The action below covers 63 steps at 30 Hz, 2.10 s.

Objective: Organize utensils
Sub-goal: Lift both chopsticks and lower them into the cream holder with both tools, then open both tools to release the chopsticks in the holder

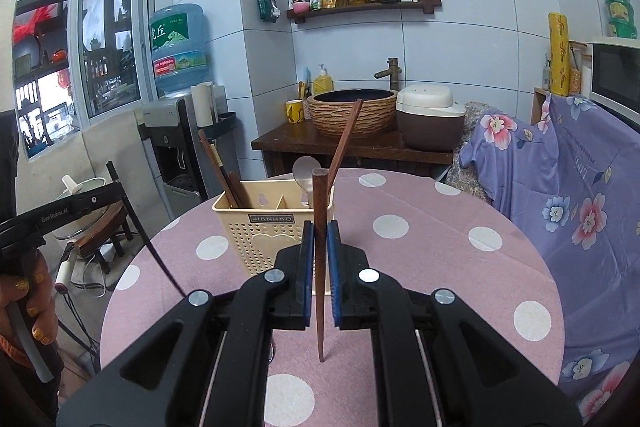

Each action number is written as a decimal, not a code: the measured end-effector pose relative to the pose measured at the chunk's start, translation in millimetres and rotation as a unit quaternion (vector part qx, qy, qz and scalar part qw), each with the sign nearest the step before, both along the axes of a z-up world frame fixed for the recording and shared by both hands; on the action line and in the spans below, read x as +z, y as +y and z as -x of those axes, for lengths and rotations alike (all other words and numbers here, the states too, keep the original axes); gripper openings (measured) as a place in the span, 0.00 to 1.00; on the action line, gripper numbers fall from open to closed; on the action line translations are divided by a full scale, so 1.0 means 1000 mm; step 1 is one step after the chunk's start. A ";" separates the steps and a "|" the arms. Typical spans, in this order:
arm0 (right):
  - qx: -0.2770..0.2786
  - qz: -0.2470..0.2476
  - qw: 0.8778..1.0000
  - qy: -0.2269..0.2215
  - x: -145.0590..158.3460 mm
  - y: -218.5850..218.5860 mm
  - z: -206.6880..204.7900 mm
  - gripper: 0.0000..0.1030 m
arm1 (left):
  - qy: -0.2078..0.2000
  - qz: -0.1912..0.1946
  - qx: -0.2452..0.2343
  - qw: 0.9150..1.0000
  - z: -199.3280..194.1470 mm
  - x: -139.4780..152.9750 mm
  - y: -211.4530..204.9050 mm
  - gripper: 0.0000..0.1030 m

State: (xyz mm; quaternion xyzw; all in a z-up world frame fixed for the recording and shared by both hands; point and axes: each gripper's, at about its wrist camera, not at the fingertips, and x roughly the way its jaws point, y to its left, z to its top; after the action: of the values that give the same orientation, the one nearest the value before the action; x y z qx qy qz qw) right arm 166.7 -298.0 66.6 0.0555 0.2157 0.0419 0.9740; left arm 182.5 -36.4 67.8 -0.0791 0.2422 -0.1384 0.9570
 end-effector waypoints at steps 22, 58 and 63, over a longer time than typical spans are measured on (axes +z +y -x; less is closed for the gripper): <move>-0.001 -0.006 0.994 -0.107 0.163 0.010 -0.060 0.07 | -0.096 0.041 -0.021 0.994 -0.044 0.152 -0.035 0.08; 0.019 0.016 0.994 0.104 -0.078 0.051 -0.068 0.49 | 0.080 -0.021 0.060 0.995 -0.026 -0.073 0.009 0.75; 0.052 0.034 0.986 0.155 -0.127 0.082 -0.055 0.49 | 0.132 -0.021 0.072 0.988 -0.017 -0.112 0.025 0.75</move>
State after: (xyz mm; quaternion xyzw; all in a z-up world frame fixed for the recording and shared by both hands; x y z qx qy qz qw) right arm 221.4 -216.2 -60.7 0.0172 0.3680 0.0760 0.9266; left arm 199.1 -11.3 -43.8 -0.0936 0.3627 -0.0528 0.9257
